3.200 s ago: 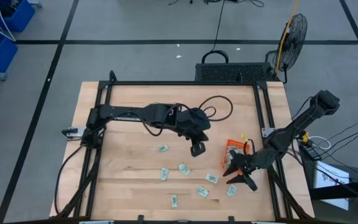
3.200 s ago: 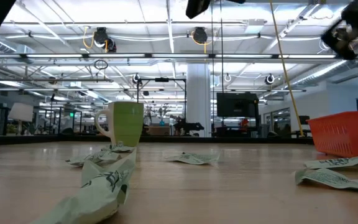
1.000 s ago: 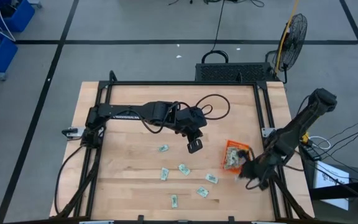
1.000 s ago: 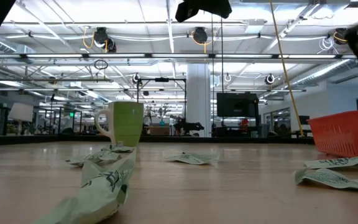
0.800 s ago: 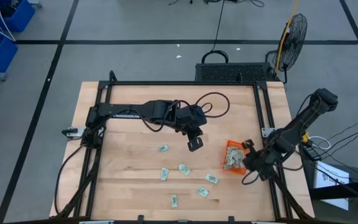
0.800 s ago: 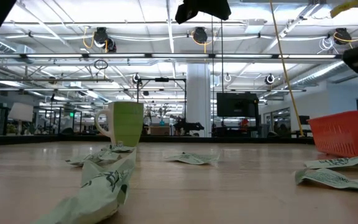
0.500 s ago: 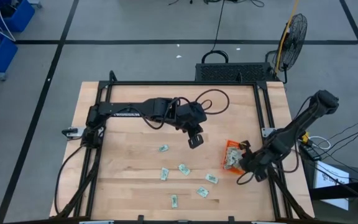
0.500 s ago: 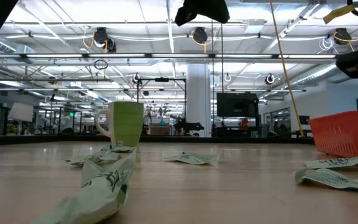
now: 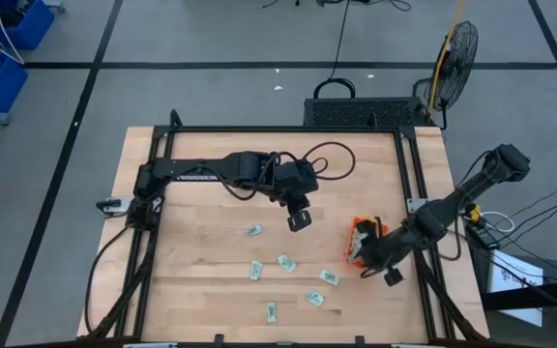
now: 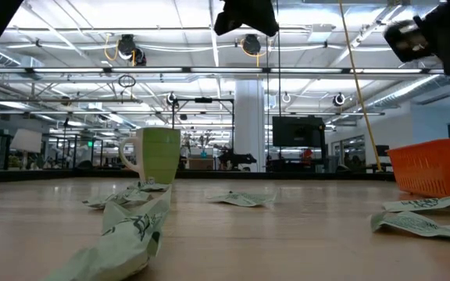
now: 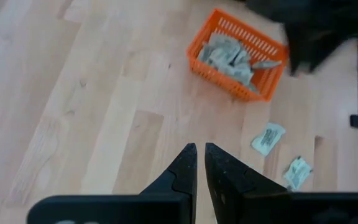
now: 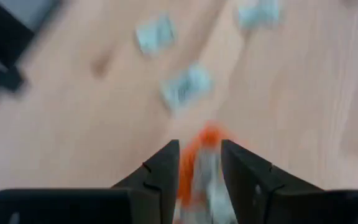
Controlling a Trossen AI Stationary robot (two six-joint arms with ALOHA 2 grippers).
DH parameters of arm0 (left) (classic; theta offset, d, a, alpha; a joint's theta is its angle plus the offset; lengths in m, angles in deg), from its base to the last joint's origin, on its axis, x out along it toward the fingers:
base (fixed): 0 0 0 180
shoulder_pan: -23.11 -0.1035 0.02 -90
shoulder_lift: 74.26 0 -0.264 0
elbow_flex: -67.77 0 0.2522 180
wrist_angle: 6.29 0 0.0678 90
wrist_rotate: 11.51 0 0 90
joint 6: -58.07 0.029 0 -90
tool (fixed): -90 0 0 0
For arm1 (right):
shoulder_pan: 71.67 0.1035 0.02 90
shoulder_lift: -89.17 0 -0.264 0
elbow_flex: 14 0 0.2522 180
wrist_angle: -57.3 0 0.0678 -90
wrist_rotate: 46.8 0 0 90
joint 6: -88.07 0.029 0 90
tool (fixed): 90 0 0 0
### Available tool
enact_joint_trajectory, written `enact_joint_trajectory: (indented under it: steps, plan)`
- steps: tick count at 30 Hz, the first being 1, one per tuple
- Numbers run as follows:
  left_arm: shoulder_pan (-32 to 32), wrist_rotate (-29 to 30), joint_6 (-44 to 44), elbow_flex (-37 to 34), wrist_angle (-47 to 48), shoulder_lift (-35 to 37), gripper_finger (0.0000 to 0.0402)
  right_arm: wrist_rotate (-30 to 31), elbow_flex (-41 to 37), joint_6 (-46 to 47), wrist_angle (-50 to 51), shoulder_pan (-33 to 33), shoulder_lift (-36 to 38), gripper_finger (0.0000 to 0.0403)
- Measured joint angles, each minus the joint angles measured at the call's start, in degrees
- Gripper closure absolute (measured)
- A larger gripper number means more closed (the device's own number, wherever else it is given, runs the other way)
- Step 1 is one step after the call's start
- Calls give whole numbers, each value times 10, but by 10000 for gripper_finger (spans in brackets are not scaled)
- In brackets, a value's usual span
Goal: Pick and place Stevia / Truvia into bins
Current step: Put the stevia packet into the orange basket
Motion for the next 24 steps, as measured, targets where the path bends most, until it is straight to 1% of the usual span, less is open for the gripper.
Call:
enact_joint_trajectory:
  steps: [4,6,8,13,16,18,21,24]
  plan:
    - [3,-12,-4,0,28,5,364,-59,9,-30,-145,-26,-23,260]
    - [6,-32,-7,0,49,11,364,-71,10,-53,-187,-38,-47,246]
    - [11,-50,-24,1,64,18,364,-78,9,-67,-187,-49,-76,233]
    - [30,-43,-51,0,92,42,364,-112,9,-73,-207,-69,-180,213]
    - [40,-38,-50,0,92,57,364,-120,9,-81,-213,-74,-234,212]
    - [47,-23,-51,0,93,63,364,-119,9,-72,-214,-75,-261,214]
    - [56,-1,-49,0,96,71,364,-119,9,-73,-216,-74,-288,218]
    - [60,6,-49,0,96,72,364,-116,9,-74,-231,-74,-309,219]
